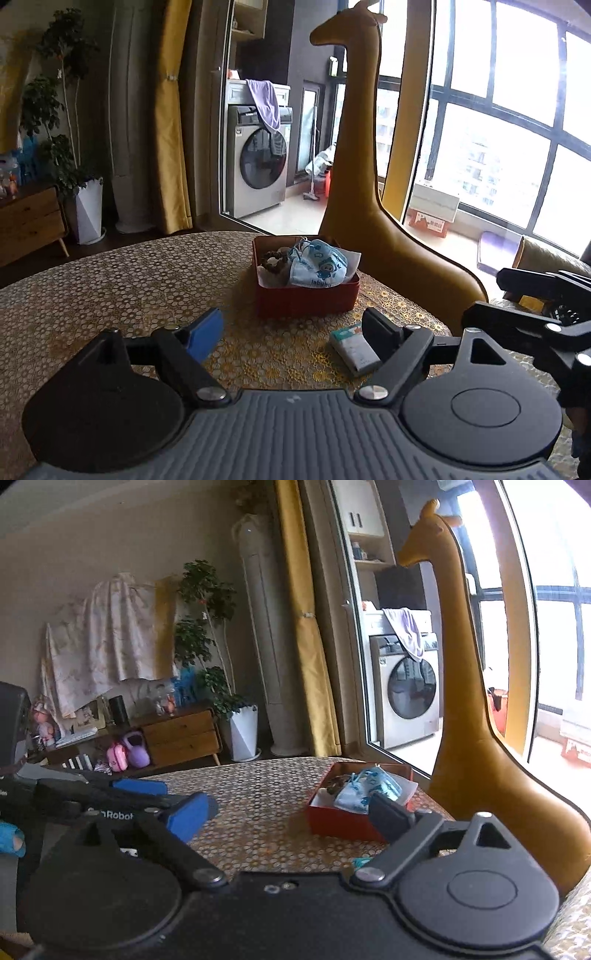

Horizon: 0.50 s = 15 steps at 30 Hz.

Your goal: Organize soft objects

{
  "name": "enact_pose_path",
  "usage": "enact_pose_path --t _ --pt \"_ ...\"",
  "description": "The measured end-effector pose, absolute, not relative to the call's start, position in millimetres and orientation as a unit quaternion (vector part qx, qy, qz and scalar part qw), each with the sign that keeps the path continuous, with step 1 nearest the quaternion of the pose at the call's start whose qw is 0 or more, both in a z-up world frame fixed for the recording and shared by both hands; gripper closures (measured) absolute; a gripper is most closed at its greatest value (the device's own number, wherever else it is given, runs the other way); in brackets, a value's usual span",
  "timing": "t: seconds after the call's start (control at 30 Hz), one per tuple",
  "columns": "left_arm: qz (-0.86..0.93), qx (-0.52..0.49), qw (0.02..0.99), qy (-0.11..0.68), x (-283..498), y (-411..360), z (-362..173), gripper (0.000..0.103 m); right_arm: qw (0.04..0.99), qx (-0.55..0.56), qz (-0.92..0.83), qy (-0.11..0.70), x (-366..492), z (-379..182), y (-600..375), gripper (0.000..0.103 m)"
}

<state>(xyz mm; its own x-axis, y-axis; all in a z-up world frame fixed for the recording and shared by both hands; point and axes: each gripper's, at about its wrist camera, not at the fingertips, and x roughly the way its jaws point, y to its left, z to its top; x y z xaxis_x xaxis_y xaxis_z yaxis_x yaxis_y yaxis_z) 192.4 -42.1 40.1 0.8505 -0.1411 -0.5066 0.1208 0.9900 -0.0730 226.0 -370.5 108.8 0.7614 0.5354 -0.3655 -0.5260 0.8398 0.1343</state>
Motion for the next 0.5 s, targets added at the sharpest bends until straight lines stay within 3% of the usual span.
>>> enact_pose_path --t 0.27,0.5 --pt "-0.062 -0.042 0.963 0.26 153.6 -28.6 40.5 0.016 0.939 0.025 0.284 0.19 196.7 110.2 -372.2 0.0" --pt "-0.057 -0.048 0.967 0.242 124.4 -23.2 42.7 0.004 0.938 0.039 0.282 0.197 186.8 108.4 -371.4 0.0"
